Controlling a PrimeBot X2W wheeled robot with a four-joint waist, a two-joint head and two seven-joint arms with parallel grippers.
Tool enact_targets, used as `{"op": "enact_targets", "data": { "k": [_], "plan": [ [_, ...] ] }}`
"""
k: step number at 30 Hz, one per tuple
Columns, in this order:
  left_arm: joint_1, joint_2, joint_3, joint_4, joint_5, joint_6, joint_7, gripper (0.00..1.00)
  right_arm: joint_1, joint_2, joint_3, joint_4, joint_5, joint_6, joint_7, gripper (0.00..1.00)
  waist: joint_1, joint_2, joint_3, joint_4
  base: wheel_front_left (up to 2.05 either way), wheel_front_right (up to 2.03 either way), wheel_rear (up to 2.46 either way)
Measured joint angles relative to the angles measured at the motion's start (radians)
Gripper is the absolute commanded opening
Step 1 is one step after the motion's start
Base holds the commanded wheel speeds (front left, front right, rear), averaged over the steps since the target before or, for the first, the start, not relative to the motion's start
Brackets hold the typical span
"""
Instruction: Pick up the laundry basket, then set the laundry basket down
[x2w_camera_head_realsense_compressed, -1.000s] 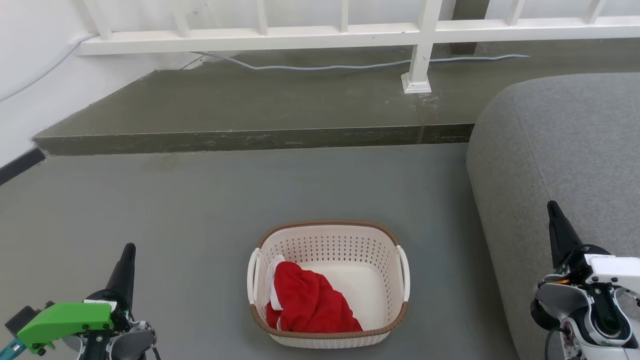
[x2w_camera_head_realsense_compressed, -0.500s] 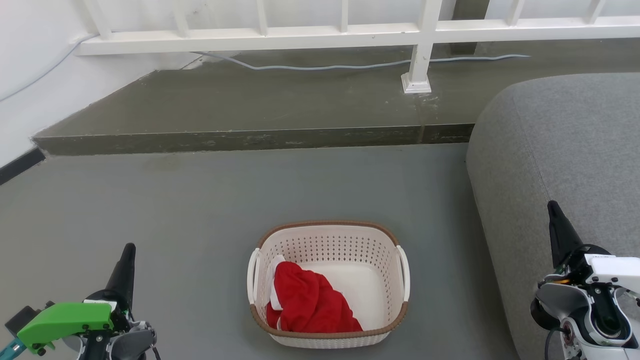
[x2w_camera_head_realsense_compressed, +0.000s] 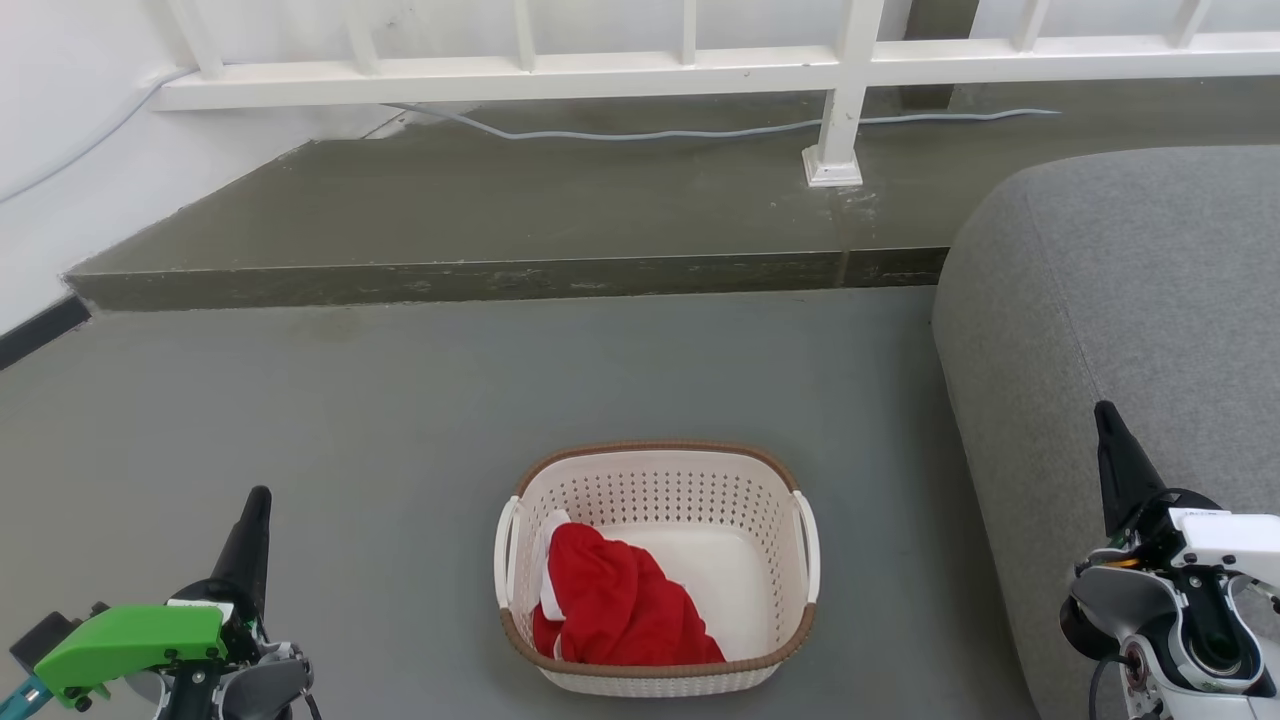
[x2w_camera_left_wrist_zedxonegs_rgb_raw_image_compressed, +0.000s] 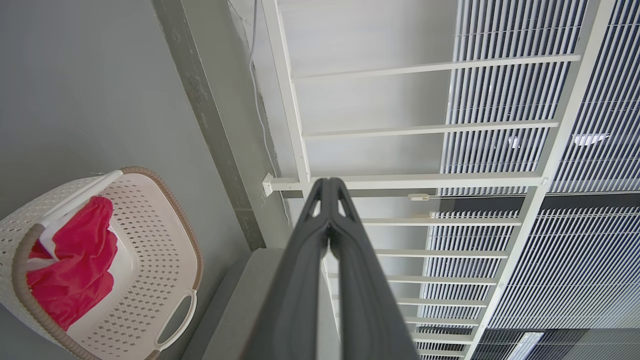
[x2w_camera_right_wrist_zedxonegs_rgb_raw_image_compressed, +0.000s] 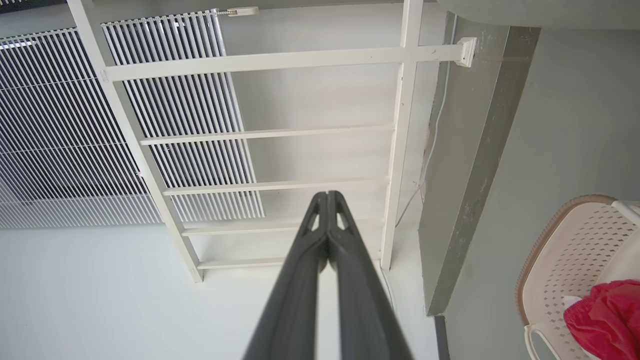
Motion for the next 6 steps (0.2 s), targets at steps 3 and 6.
{"op": "enact_targets", "data": {
  "k": [3, 6],
  "plan": [
    [0.0, 0.0, 0.0, 0.0, 0.0, 0.0, 0.0, 0.0, 0.0, 0.0, 0.0, 0.0, 0.0, 0.0, 0.003, 0.0, 0.0, 0.0, 0.0, 0.0, 0.0, 0.0, 0.0],
    [0.0, 0.0, 0.0, 0.0, 0.0, 0.0, 0.0, 0.0, 0.0, 0.0, -0.001, 0.0, 0.0, 0.0, 0.003, 0.0, 0.0, 0.0, 0.0, 0.0, 0.0, 0.0, 0.0]
  ]
}}
